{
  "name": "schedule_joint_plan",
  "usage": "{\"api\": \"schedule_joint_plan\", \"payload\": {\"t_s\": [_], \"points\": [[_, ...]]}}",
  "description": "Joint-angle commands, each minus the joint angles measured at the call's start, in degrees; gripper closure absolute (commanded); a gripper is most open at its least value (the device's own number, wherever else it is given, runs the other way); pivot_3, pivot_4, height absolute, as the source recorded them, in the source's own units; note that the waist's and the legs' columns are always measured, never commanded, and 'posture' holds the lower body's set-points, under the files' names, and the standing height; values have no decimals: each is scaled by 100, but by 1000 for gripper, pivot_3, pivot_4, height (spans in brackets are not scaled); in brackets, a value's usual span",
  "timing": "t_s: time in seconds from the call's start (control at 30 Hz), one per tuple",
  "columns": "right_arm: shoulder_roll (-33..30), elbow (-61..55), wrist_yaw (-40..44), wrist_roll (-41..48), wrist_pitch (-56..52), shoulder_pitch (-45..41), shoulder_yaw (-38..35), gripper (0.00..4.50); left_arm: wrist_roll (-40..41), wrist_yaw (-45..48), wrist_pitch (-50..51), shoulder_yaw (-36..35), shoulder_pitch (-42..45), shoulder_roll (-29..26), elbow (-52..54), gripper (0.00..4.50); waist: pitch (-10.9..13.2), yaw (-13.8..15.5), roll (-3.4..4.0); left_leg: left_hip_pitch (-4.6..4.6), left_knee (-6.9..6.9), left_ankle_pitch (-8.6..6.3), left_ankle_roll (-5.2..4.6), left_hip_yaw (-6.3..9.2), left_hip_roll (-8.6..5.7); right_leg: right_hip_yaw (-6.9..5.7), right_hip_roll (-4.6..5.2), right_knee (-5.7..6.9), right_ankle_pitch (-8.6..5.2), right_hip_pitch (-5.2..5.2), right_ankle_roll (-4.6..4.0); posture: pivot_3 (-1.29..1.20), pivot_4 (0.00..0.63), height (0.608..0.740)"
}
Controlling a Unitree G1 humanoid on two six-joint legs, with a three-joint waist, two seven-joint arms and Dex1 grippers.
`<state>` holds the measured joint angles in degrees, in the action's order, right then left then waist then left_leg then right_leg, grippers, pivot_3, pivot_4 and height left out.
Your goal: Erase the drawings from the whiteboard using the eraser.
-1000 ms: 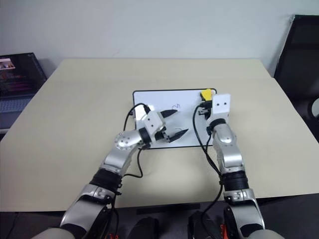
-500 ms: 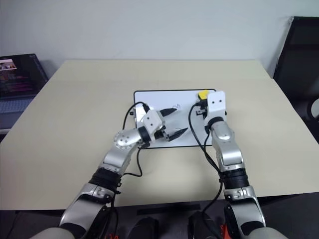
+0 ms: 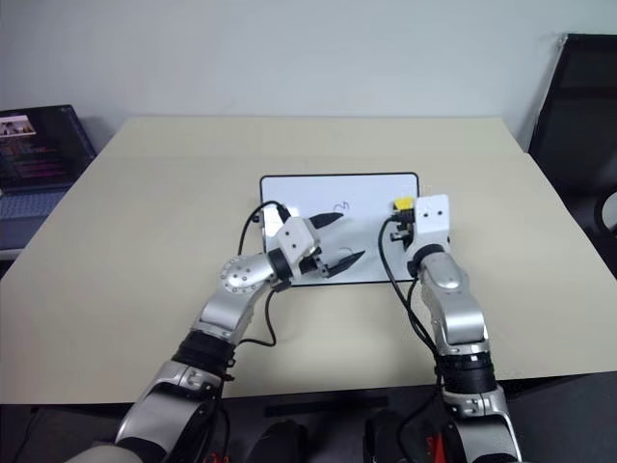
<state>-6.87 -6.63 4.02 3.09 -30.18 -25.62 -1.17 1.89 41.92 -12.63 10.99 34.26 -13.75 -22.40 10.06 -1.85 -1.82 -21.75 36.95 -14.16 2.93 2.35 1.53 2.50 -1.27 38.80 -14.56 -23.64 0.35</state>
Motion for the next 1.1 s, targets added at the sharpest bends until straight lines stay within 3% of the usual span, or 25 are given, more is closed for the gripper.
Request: {"api": "schedule_joint_plan", "payload": {"t_s": [0.03,0.23,0.53,1.1], "points": [[-89,-272,38,37,-259,117,-77,3376,-19,-28,-91,32,61,54,175,0,0,0,0,0,0,0,0,0,0,0,0,1,0,0,0,0,150,740],[-121,-555,168,136,-463,209,-39,3376,-22,-32,-133,-3,96,77,104,0,0,-7,0,1,-2,0,0,0,1,-1,-1,0,0,-1,0,0,150,740],[-377,-849,702,475,387,374,-324,3376,-7,-318,-169,-153,0,39,328,0,2,-3,-1,-16,-7,0,0,0,0,-1,-1,-11,0,-15,1,0,150,740],[-660,-803,1087,400,1017,506,-26,3376,-298,-1447,846,-603,-1622,-412,2180,0,4,-4,1,-15,-13,-1,1,-3,4,3,-1,-11,-1,-22,0,0,150,740]]}}
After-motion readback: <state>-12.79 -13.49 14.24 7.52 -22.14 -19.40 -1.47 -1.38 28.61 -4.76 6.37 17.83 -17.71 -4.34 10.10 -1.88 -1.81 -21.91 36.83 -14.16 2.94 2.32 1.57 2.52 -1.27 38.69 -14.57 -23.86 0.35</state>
